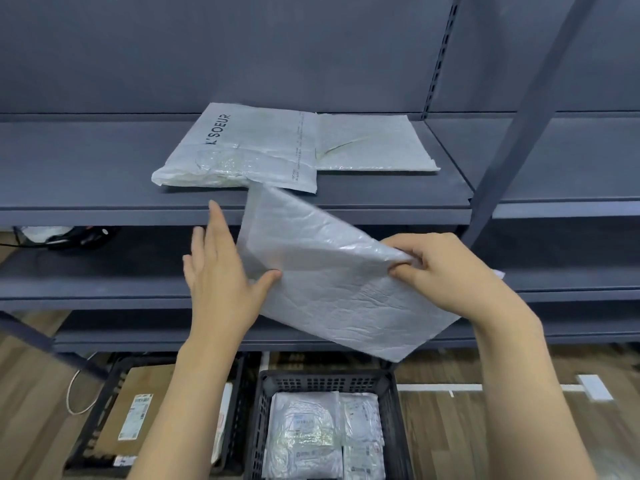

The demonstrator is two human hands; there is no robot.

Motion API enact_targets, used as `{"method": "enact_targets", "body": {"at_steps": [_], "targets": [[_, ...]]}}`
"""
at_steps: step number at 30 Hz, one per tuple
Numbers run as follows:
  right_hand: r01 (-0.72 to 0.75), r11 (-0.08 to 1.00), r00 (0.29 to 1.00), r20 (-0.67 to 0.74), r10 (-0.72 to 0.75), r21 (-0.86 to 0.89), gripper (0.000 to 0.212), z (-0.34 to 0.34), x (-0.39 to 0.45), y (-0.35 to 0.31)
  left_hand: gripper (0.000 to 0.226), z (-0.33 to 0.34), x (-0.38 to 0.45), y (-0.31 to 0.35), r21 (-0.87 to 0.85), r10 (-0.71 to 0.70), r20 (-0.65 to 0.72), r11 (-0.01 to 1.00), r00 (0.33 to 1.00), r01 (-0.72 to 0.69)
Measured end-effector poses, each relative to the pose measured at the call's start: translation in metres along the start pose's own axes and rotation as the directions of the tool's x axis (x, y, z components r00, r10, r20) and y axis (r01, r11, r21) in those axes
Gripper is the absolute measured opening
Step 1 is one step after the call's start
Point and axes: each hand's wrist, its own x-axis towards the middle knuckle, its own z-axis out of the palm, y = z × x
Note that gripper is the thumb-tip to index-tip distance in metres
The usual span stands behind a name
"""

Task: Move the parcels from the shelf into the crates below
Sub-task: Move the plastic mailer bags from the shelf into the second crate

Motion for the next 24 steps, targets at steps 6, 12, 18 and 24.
{"method": "enact_targets", "body": {"at_steps": [6, 12, 18, 24], "targets": [[0.058, 0.992, 0.997, -0.053, -0.064, -0.108, 0.032, 0.011, 0.001, -0.002, 0.06, -0.016, -0.002, 0.013, -0.078, 0.057, 0.052, 0.996, 0.997, -0.053], [0.156, 0.963, 0.964, -0.179, -0.197, -0.221, 0.035, 0.012, -0.002, -0.001, 0.048, -0.035, 0.008, 0.02, -0.007, 0.111, 0.346, 0.993, 0.932, -0.116], [0.184, 0.933, 0.818, -0.479, -0.319, -0.308, 0.034, 0.004, -0.004, -0.008, 0.032, -0.039, 0.014, 0.022, -0.025, 0.379, 0.071, 0.925, 0.923, -0.378], [0.133, 0.961, 0.821, -0.517, -0.243, -0.242, 0.044, 0.007, -0.007, -0.003, 0.032, -0.05, 0.013, 0.034, 0.027, 0.48, -0.132, 0.876, 0.867, -0.481]]}}
